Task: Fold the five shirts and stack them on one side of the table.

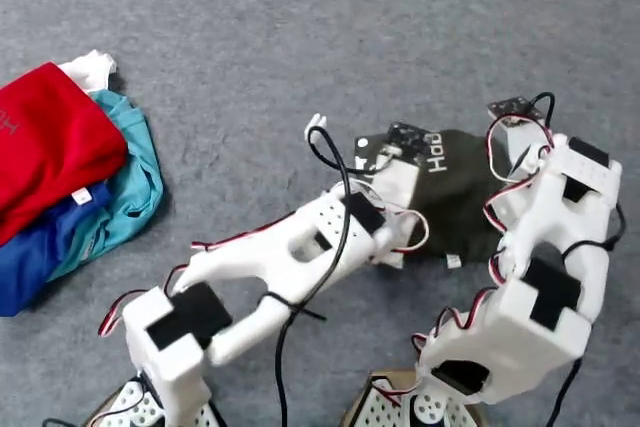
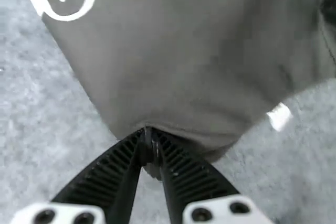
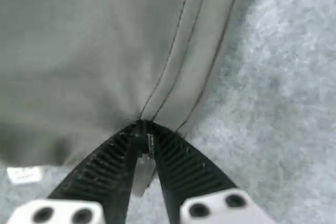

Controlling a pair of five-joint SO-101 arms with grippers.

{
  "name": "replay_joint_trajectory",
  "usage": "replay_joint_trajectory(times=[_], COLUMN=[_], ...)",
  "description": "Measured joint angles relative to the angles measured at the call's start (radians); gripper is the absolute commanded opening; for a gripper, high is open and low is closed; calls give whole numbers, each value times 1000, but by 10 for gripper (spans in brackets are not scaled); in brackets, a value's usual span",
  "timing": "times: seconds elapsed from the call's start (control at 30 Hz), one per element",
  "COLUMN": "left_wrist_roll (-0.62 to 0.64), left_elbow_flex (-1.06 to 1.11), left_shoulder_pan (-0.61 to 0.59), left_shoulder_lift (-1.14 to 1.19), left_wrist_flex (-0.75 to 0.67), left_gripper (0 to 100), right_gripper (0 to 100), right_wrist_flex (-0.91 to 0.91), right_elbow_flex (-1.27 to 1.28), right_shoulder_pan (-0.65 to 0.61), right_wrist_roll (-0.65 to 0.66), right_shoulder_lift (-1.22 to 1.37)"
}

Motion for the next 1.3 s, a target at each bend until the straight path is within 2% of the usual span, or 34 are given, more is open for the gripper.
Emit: replay_joint_trajectory(times=[0.17,0.3,0.57,0.63,0.8,0.93,1.07,1.17,1.23,1.3], left_wrist_roll=[-6,-63,-103,-103,-100,-100,-100,-101,-100,-101], left_elbow_flex=[31,64,152,153,140,86,6,-20,-35,-55], left_shoulder_pan=[-32,-32,35,12,-137,-232,-244,-250,-255,-256], left_shoulder_lift=[21,21,-123,-196,-302,-276,-158,-94,-91,-91], left_wrist_flex=[49,110,126,126,80,5,-9,0,43,95], left_gripper=[18,18,18,18,21,43,34,34,33,40], right_gripper=[2,2,2,2,2,2,6,72,147,172], right_wrist_flex=[-18,-18,34,60,86,117,153,187,192,189], right_elbow_flex=[-15,-48,-94,-104,-106,-106,-106,-106,-80,-38], right_shoulder_pan=[14,48,66,66,51,41,43,58,55,57], right_wrist_roll=[-2,-2,-3,-3,-3,-14,-32,-38,-48,-87], right_shoulder_lift=[49,55,57,52,-58,-176,-249,-258,-258,-252])
